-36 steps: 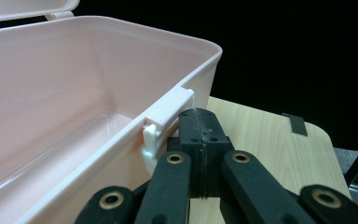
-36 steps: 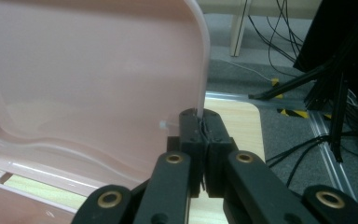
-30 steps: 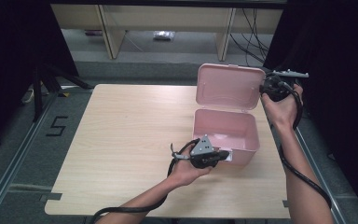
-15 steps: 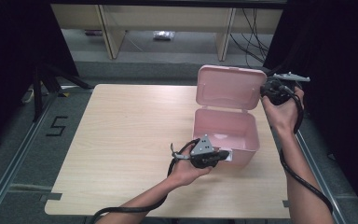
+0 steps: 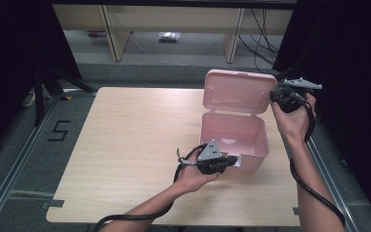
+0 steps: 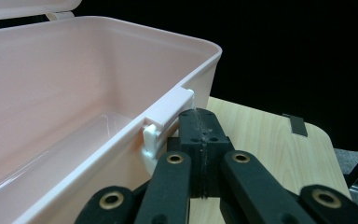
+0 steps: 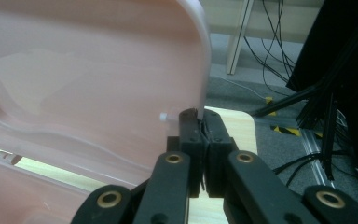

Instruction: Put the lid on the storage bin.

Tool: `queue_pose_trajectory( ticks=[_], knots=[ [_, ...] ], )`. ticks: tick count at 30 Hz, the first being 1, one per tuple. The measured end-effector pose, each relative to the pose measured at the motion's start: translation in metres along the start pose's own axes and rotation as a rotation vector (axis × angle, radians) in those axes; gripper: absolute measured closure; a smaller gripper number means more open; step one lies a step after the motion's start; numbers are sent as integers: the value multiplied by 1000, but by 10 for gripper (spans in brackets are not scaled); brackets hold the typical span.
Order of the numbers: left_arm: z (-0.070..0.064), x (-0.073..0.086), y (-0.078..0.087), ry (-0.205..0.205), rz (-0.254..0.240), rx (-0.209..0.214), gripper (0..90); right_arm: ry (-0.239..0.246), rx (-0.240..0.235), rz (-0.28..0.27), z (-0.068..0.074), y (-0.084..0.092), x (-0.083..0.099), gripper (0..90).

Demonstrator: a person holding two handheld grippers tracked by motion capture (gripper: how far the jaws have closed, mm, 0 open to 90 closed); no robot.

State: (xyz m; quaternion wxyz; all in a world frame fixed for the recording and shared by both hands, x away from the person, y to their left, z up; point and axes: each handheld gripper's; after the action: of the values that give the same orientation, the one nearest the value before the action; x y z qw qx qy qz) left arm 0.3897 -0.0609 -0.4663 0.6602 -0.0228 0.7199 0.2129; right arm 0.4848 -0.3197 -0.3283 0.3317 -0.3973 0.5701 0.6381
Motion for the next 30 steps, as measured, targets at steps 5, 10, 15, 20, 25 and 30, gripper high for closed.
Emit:
queue_pose_trajectory(
  ticks=[5, 10, 15, 20, 25, 30],
  knots=[
    [0, 0, 0, 1, 0, 0, 900, 4, -2, -6, 1, 3, 2, 895],
    [0, 0, 0, 1, 1, 0, 900, -10, -2, -13, 3, 5, 5, 894],
    [0, 0, 0, 1, 0, 0, 900, -3, -2, -19, 3, 7, 7, 893],
    [0, 0, 0, 1, -2, -1, 900, -3, -5, -29, 4, 9, 9, 892],
    [0, 0, 0, 2, -3, -2, 900, 9, -2, -39, 5, 11, 11, 891],
    [0, 0, 0, 4, -4, -1, 900, 23, -2, -39, 5, 14, 13, 890]
  ],
)
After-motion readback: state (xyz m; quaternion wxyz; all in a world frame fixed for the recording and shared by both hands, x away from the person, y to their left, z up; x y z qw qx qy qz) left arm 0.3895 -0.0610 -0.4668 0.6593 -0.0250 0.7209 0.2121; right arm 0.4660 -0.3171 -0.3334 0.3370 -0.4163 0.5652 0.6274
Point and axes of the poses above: each handheld gripper's, and its own axes: y roughly backward along the jaws, x roughly out of its underside, z roughly to its left, and after that the axes turned 4 degrees about -y, right-handed
